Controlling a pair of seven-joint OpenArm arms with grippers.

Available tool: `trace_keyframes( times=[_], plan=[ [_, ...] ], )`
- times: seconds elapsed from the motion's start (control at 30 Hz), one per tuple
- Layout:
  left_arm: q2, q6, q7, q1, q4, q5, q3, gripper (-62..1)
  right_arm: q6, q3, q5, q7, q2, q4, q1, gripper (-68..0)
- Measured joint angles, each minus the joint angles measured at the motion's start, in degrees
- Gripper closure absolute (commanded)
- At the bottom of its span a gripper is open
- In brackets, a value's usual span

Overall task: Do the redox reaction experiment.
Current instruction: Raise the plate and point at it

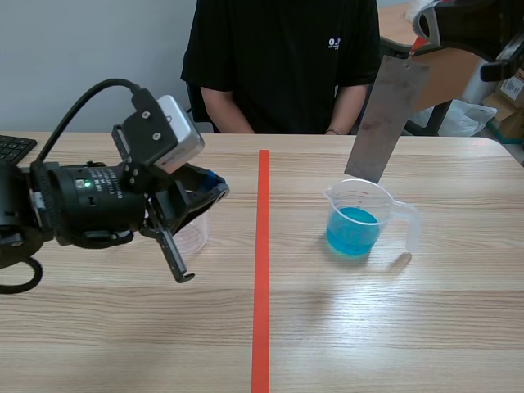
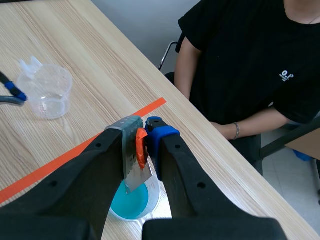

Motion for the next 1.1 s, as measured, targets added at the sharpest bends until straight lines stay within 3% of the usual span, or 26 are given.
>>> trace_keyframes(
  times=[0.17, 0.57, 0.9, 1.1],
  plan=[
    [6.82, -0.15, 1.38, -4.7, -7.78, 3.89, 2.58, -4.4, 0.0, 0.0, 0.0, 0.0, 0.0, 0.0, 0.0, -1.5],
    [18.8, -0.72, 0.96, -13.94, -21.53, 6.47, 7.23, -4.4, 0.0, 0.0, 0.0, 0.0, 0.0, 0.0, 0.0, -1.5],
    [24.81, -0.94, -1.44, -17.81, -29.0, 8.61, 8.07, -4.4, 0.0, 0.0, 0.0, 0.0, 0.0, 0.0, 0.0, -1.5],
    [25.94, -3.08, -2.51, -18.25, -30.84, 8.74, 8.41, -4.4, 0.0, 0.0, 0.0, 0.0, 0.0, 0.0, 0.0, -1.5]
  ],
)
